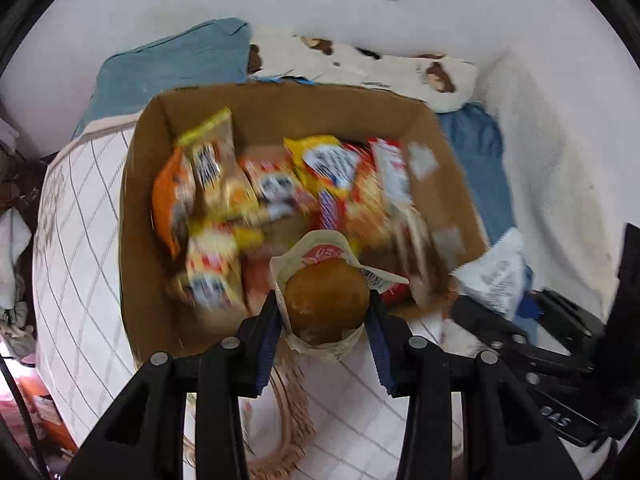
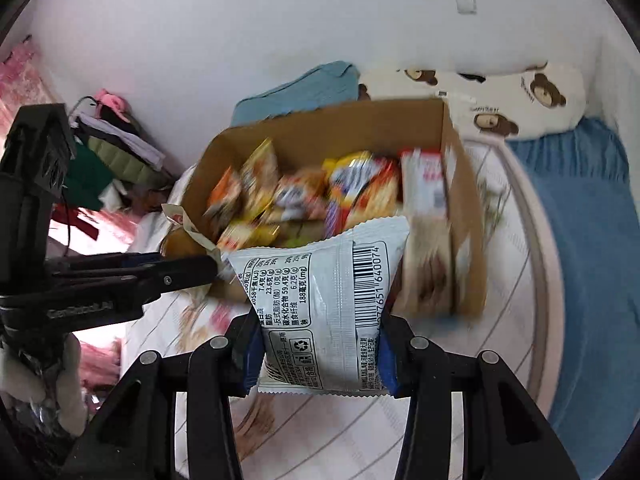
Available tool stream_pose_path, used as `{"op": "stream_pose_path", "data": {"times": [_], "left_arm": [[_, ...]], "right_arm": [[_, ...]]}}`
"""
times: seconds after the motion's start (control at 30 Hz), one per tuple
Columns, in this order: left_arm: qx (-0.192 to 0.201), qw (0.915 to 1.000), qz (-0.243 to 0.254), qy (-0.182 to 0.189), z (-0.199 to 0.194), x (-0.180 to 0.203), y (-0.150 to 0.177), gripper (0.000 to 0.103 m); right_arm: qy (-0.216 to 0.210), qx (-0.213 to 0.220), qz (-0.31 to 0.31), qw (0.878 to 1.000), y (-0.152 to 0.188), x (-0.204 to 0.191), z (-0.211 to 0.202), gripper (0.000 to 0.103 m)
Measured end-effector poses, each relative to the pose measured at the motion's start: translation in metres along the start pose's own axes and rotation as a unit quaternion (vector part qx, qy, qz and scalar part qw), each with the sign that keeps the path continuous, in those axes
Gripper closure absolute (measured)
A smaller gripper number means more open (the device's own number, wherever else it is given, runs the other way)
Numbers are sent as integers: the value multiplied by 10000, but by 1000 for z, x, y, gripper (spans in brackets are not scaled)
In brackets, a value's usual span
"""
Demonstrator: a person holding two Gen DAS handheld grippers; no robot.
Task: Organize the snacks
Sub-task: 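Carry both snacks into the box, open both tools and lift away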
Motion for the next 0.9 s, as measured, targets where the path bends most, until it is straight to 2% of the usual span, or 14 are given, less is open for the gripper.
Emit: {"op": "stream_pose_path", "data": {"times": [0.13, 0.27, 0.33, 0.37, 0.4, 0.43, 0.47, 0.5, 0.77, 0.9], "left_arm": [[-401, 9986, -274, -225, 33, -34, -37, 65], [-728, 9955, -471, -371, 55, -58, -53, 64], [-854, 9937, -594, -425, 61, -66, -55, 64], [-938, 9926, -654, -417, 64, -69, -56, 61], [-994, 9916, -702, -429, 66, -71, -55, 53], [-1010, 9911, -722, -470, 67, -73, -56, 46], [-1005, 9911, -701, -514, 66, -74, -56, 26], [-976, 9914, -671, -560, 65, -74, -56, 12], [-722, 9932, -522, -743, 54, -70, -50, 4], [-572, 9942, -554, -729, 48, -70, -43, 4]], "right_arm": [[219, -301, -68, 9993, -43, 0, 43, 54], [232, -599, -152, 9978, -58, -6, 84, 54], [221, -701, -104, 9972, -64, -9, 99, 49], [289, -840, -151, 9959, -64, -10, 108, 31], [441, -1048, -182, 9933, -64, -9, 118, 8], [495, -1117, -193, 9923, -63, -9, 121, 2], [517, -1133, -222, 9920, -62, -8, 122, 2], [625, -1137, -234, 9913, -62, -7, 124, 2], [1158, -1149, -321, 9861, -51, 6, 123, 2], [1289, -1089, -266, 9853, -43, 13, 117, 2]]}}
Point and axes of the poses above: each gripper's, at about its wrist camera, not at the fingertips, and z roughly the way its jaws point, x to its right, y to its underside, the point moved 6 cm from there along z, roughly the way its jaws point, and after that the axes turned 15 degrees about y, right-handed, at the moved point
